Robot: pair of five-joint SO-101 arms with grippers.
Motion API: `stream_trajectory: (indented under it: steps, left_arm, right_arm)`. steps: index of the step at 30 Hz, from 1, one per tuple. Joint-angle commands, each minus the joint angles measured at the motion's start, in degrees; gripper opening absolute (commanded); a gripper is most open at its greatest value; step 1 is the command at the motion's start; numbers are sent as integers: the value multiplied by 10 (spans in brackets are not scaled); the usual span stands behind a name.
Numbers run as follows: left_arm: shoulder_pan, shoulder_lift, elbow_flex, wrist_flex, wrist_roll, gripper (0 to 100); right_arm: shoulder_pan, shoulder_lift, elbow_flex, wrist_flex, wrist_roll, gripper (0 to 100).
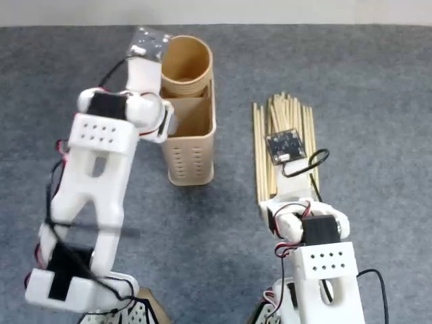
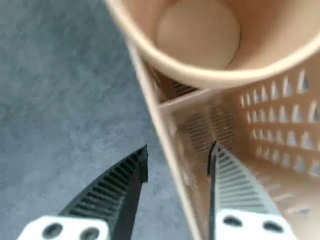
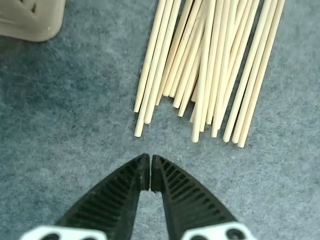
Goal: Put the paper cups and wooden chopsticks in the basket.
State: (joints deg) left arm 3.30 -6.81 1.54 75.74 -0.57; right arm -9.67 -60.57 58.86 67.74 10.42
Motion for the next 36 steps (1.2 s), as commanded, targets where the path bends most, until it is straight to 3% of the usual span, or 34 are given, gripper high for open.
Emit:
stream_trajectory:
  steps: [1,4,12,24,30,36]
  left_arm:
    - [7,74,-18,-11,3,127]
    - [7,95,-63,43,3,1]
    - [24,94,-221,262,6,3]
    - [9,87,-143,262,25,7]
    - [10,-16,-129,261,22,184]
    - [3,-129,-187,260,19,160]
  right_arm:
    - [7,-9,-1,-7,1,26]
    - [7,-9,-1,-7,1,26]
    - [7,-7,-1,-7,1,26]
    - [7,-6,0,-7,3,26]
    - [6,-6,0,-7,4,26]
    - [6,-6,0,-7,4,26]
